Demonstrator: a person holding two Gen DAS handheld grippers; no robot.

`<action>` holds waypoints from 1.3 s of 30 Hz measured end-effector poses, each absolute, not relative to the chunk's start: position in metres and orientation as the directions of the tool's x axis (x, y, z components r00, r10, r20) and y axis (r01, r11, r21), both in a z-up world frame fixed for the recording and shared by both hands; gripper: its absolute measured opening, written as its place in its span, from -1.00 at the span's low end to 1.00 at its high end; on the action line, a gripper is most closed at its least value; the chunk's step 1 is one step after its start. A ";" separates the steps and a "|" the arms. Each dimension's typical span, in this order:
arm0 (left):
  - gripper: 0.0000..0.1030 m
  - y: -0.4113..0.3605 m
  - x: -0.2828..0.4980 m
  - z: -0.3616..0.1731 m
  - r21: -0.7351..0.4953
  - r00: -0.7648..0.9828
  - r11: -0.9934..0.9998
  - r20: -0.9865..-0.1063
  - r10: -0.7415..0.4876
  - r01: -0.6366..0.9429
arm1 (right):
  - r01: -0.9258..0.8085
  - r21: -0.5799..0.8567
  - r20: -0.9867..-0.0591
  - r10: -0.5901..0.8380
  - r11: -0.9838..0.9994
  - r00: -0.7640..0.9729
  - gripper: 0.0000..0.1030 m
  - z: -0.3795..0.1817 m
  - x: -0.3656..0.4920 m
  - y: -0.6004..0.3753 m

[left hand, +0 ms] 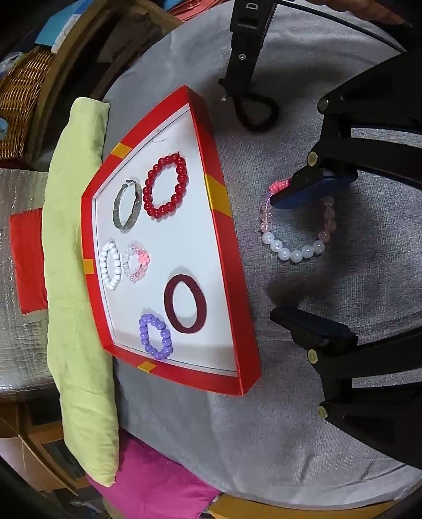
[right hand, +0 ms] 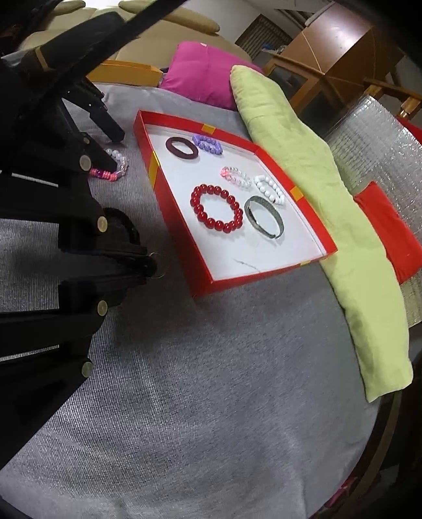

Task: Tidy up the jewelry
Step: 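Grasp the black hair tie with the right tool, then grasp the pink-and-white beaded bracelet with the left tool while the right tool holds the hair tie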

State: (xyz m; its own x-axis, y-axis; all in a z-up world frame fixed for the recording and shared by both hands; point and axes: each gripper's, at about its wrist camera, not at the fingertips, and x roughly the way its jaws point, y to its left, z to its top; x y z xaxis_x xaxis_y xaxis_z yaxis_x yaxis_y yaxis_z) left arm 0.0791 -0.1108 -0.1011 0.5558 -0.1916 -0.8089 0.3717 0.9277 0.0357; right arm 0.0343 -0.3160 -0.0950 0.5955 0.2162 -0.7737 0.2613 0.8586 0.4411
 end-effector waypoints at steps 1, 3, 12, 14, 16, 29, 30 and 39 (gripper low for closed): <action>0.24 -0.111 0.079 -0.101 0.044 0.561 0.927 -0.807 -0.187 0.372 | 0.262 0.441 -0.774 0.216 0.859 0.595 -0.76 -0.095 0.034 -0.316; 0.24 -0.113 0.078 -0.101 0.059 0.570 0.926 -0.802 -0.179 0.373 | 0.264 0.442 -0.775 0.216 0.857 0.594 -0.74 -0.096 0.035 -0.316; 0.24 -0.113 0.076 -0.103 0.066 0.578 0.924 -0.796 -0.179 0.378 | 0.268 0.441 -0.777 0.215 0.857 0.592 -0.73 -0.098 0.036 -0.315; 0.20 -0.113 0.076 -0.103 0.062 0.578 0.923 -0.795 -0.185 0.380 | 0.267 0.442 -0.776 0.215 0.856 0.593 -0.73 -0.098 0.035 -0.315; 0.09 -0.113 0.075 -0.103 0.055 0.575 0.920 -0.795 -0.195 0.388 | 0.269 0.442 -0.776 0.214 0.856 0.594 -0.73 -0.099 0.035 -0.315; -0.78 -0.113 0.074 -0.102 0.050 0.573 0.913 -0.793 -0.210 0.404 | 0.272 0.470 -0.768 0.237 0.840 0.596 -0.62 -0.100 0.035 -0.316; -0.78 -0.113 0.075 -0.101 0.050 0.573 0.914 -0.792 -0.209 0.403 | 0.274 0.478 -0.766 0.243 0.835 0.596 -0.60 -0.100 0.035 -0.316; -0.79 -0.091 0.081 -0.096 0.035 0.584 0.929 -0.786 -0.202 0.369 | 0.290 0.538 -0.746 0.287 0.791 0.600 -0.61 -0.102 0.035 -0.319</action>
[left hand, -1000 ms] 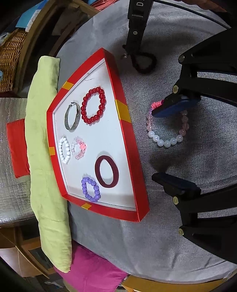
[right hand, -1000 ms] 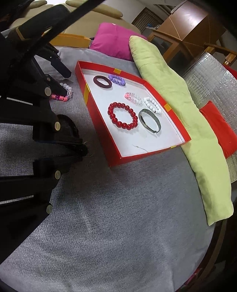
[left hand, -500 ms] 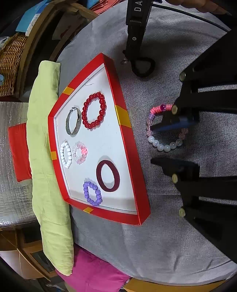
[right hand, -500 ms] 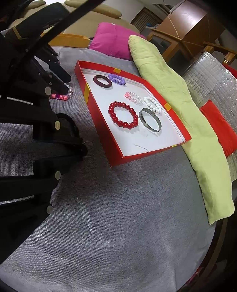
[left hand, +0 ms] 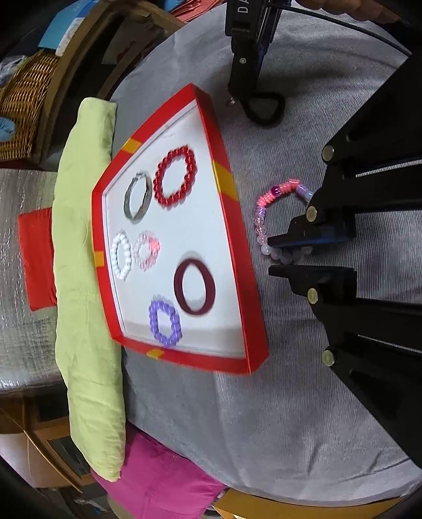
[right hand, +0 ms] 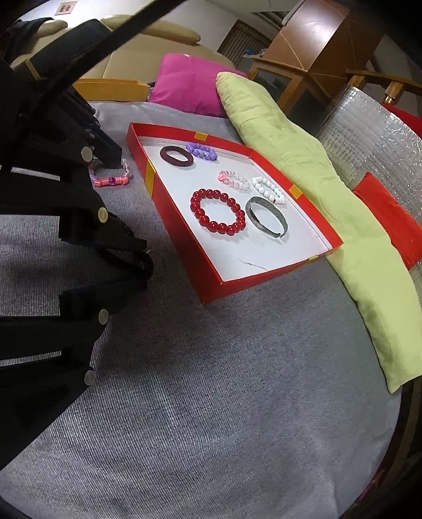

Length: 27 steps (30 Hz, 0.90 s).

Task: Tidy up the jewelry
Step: 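Grasp the pink-and-white beaded bracelet with the left tool while the right tool holds the hair tie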

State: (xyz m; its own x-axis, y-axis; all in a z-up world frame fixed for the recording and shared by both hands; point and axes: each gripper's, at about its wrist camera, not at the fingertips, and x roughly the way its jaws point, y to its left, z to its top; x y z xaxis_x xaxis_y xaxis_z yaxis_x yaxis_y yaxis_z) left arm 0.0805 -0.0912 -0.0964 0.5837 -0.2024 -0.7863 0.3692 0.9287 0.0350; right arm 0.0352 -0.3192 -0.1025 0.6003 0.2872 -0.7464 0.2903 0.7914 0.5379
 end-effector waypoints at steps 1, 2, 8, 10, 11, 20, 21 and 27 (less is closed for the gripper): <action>-0.79 -0.089 0.081 -0.097 0.034 0.583 0.930 -0.787 -0.201 0.366 | 0.294 0.542 -0.745 0.289 0.787 0.601 -0.61 -0.103 0.036 -0.319; -0.79 -0.087 0.082 -0.097 0.032 0.583 0.932 -0.787 -0.200 0.362 | 0.296 0.543 -0.745 0.288 0.786 0.601 -0.61 -0.103 0.037 -0.317; -0.79 -0.077 0.082 -0.093 0.034 0.594 0.937 -0.781 -0.192 0.348 | 0.286 0.502 -0.757 0.256 0.816 0.601 -0.58 -0.102 0.041 -0.304; -0.79 -0.077 0.081 -0.091 0.036 0.602 0.937 -0.775 -0.194 0.347 | 0.272 0.479 -0.759 0.237 0.835 0.607 -0.59 -0.101 0.042 -0.299; -0.79 -0.077 0.081 -0.090 0.042 0.608 0.937 -0.771 -0.190 0.347 | 0.267 0.464 -0.760 0.225 0.845 0.609 -0.64 -0.100 0.042 -0.297; -0.79 -0.071 0.076 -0.080 0.058 0.638 0.940 -0.749 -0.181 0.335 | 0.190 0.462 -0.732 0.251 0.866 0.634 -0.75 -0.093 0.041 -0.286; -0.82 -0.070 0.076 -0.080 0.059 0.638 0.941 -0.749 -0.179 0.333 | 0.180 0.467 -0.727 0.260 0.866 0.636 -0.75 -0.092 0.040 -0.285; -0.85 -0.062 0.076 -0.079 0.072 0.650 0.949 -0.744 -0.152 0.305 | 0.118 0.484 -0.702 0.304 0.867 0.644 -0.75 -0.085 0.035 -0.277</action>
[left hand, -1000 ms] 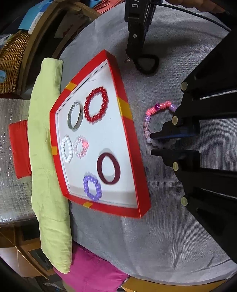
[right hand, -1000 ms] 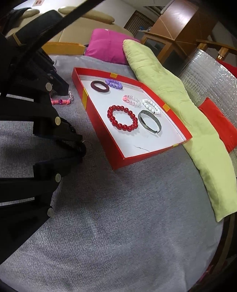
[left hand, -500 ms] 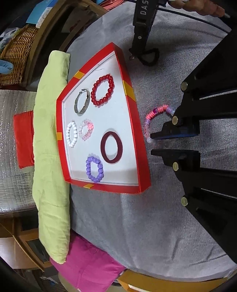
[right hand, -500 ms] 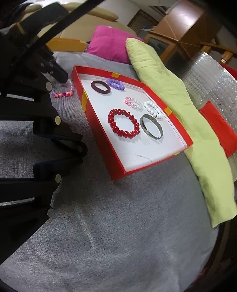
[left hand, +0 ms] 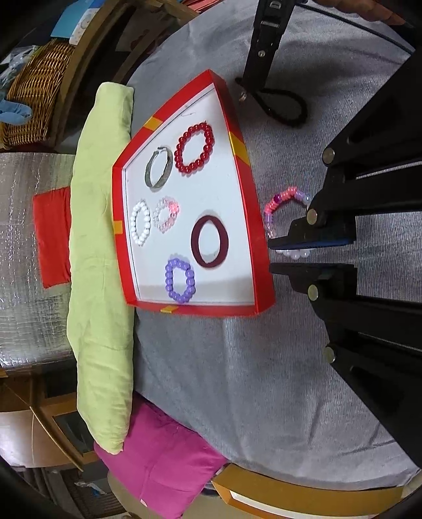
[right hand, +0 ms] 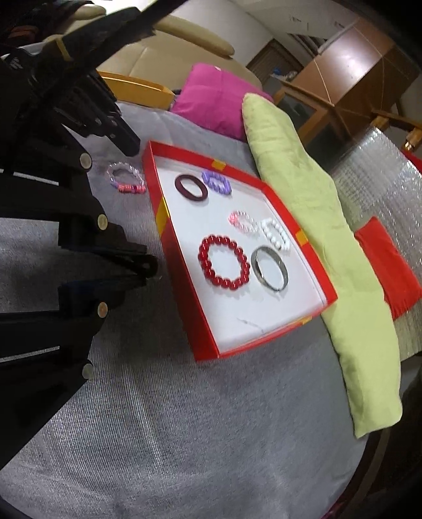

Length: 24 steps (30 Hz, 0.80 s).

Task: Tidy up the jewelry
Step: 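Lift the pink-and-white bracelet with the left tool while the right tool holds the hair tie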

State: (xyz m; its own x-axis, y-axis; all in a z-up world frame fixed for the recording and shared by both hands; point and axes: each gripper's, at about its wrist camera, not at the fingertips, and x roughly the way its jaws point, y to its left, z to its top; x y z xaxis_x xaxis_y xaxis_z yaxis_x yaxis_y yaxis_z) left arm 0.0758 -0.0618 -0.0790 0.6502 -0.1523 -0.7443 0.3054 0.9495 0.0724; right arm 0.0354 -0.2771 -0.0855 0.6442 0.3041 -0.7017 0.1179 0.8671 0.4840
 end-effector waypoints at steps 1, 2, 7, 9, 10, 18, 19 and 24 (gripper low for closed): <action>-0.85 -0.060 0.076 -0.079 0.074 0.652 0.951 -0.743 -0.149 0.302 | 0.108 0.484 -0.697 0.308 0.868 0.647 -0.75 -0.084 0.034 -0.276; -0.85 -0.059 0.075 -0.078 0.074 0.653 0.950 -0.743 -0.150 0.302 | 0.103 0.484 -0.694 0.310 0.869 0.650 -0.75 -0.083 0.033 -0.276; -0.88 -0.056 0.075 -0.077 0.056 0.649 0.950 -0.743 -0.165 0.306 | 0.086 0.487 -0.683 0.317 0.869 0.658 -0.75 -0.078 0.027 -0.277; -0.88 -0.055 0.075 -0.076 0.048 0.647 0.951 -0.743 -0.171 0.306 | 0.087 0.484 -0.684 0.315 0.871 0.658 -0.75 -0.077 0.026 -0.277; -0.88 -0.053 0.076 -0.076 0.042 0.646 0.952 -0.744 -0.173 0.304 | 0.092 0.479 -0.688 0.309 0.873 0.657 -0.75 -0.077 0.025 -0.278; -0.56 -0.045 0.082 -0.080 -0.039 0.611 0.948 -0.757 -0.234 0.315 | 0.129 0.468 -0.714 0.288 0.875 0.638 -0.75 -0.083 0.026 -0.284; -0.33 -0.046 0.083 -0.082 -0.050 0.596 0.948 -0.767 -0.239 0.316 | 0.131 0.467 -0.717 0.287 0.875 0.635 -0.75 -0.084 0.026 -0.285; 0.31 -0.062 0.087 -0.089 -0.065 0.580 0.943 -0.774 -0.254 0.327 | 0.142 0.463 -0.730 0.285 0.875 0.622 -0.75 -0.088 0.027 -0.285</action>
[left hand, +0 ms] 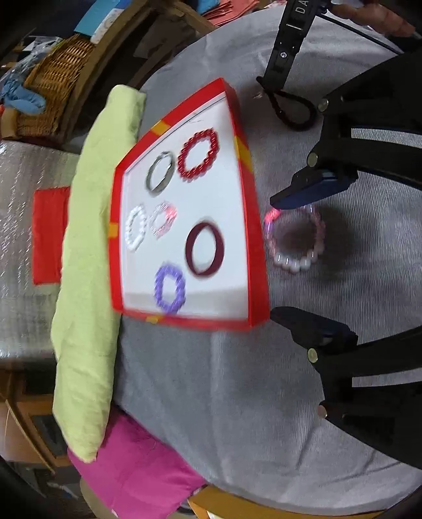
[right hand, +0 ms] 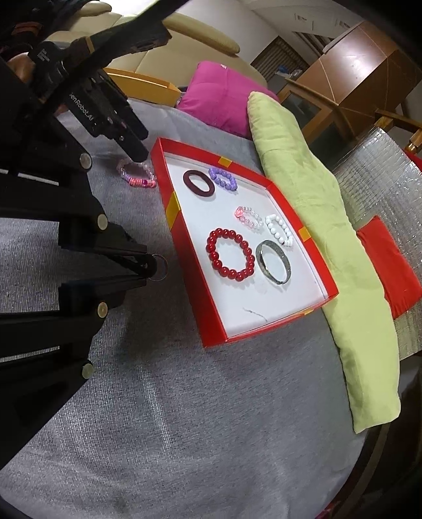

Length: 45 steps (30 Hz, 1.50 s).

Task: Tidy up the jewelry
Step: 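Lift the pink-and-white bracelet with the left tool while the right tool holds the hair tie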

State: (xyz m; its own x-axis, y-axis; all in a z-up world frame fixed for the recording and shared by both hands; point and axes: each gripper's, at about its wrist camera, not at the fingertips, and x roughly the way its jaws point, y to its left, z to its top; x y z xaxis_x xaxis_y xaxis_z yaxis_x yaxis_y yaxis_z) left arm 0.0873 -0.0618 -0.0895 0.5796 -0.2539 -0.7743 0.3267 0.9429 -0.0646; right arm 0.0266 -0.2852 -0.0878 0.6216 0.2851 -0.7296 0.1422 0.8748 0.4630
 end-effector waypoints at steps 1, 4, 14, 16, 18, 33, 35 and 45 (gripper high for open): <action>0.31 -0.066 0.089 -0.093 -0.066 0.568 0.941 -0.783 -0.255 0.331 | 0.145 0.463 -0.733 0.285 0.874 0.618 -0.75 -0.089 0.027 -0.286; 0.31 -0.075 0.094 -0.104 -0.055 0.548 0.941 -0.801 -0.241 0.335 | 0.151 0.460 -0.742 0.285 0.875 0.607 -0.75 -0.092 0.028 -0.286; -0.70 -0.064 0.100 -0.100 -0.038 0.586 0.960 -0.785 -0.201 0.279 | 0.145 0.460 -0.742 0.289 0.876 0.605 -0.75 -0.092 0.028 -0.285; -0.71 -0.062 0.097 -0.094 -0.037 0.599 0.959 -0.773 -0.207 0.283 | 0.134 0.465 -0.733 0.295 0.875 0.613 -0.75 -0.090 0.027 -0.283; -0.71 -0.060 0.094 -0.087 -0.046 0.607 0.955 -0.762 -0.224 0.294 | 0.119 0.472 -0.718 0.303 0.873 0.627 -0.75 -0.086 0.026 -0.281; -0.71 -0.034 0.076 -0.051 -0.084 0.664 0.953 -0.699 -0.265 0.293 | 0.016 0.502 -0.620 0.347 0.865 0.704 -0.75 -0.061 0.018 -0.265; -0.71 -0.034 0.077 -0.051 -0.067 0.671 0.958 -0.700 -0.245 0.280 | 0.033 0.494 -0.632 0.333 0.869 0.700 -0.75 -0.062 0.019 -0.267; -0.71 -0.040 0.073 -0.051 -0.032 0.678 0.957 -0.700 -0.226 0.287 | 0.181 0.472 -0.737 0.273 0.863 0.619 -0.38 -0.089 0.032 -0.287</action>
